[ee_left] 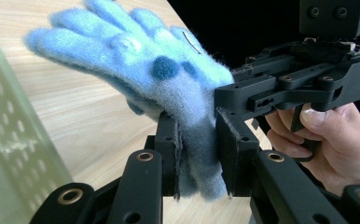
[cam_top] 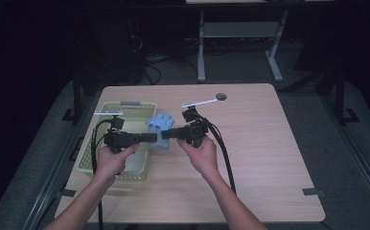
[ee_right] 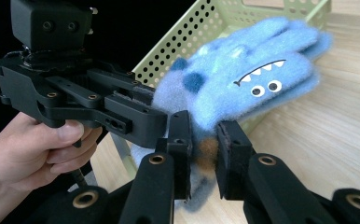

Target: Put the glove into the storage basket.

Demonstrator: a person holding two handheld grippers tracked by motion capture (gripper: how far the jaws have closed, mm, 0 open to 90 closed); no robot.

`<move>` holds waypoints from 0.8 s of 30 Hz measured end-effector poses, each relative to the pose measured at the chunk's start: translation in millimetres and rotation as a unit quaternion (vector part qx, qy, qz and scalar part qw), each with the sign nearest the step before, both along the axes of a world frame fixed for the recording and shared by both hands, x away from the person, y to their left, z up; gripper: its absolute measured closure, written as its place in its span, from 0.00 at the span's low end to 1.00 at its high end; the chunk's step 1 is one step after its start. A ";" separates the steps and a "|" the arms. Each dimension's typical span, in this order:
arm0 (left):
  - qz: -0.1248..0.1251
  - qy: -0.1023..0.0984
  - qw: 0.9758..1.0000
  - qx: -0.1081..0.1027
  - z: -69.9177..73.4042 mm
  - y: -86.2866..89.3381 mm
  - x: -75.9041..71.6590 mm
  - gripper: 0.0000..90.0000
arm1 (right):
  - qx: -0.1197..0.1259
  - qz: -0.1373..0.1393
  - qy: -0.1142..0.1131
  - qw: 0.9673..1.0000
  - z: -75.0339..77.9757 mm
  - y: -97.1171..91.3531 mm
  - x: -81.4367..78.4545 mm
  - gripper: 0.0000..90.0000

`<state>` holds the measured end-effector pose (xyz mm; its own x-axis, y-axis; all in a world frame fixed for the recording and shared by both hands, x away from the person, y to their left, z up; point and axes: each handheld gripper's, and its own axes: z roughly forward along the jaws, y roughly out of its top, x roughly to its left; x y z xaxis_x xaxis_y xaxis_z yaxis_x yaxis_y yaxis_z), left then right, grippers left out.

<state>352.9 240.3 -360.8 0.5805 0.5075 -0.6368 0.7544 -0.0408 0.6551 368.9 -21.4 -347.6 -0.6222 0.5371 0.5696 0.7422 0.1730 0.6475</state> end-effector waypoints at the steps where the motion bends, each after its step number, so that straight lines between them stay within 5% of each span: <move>1: 0.001 0.000 1.000 0.000 0.2 1.7 -0.2 0.79 | 0.000 0.002 -0.003 1.000 0.1 1.7 0.3 0.87; 24: 0.023 -0.002 1.000 0.009 4.7 45.3 -9.0 0.79 | -0.004 0.033 -0.005 0.999 4.3 47.9 4.6 0.86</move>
<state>344.0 285.5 -356.1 0.5589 0.5445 -0.6254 0.7530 -0.0173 0.6578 373.5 26.5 -343.4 -0.6622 0.4997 0.5583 0.7221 0.2266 0.6537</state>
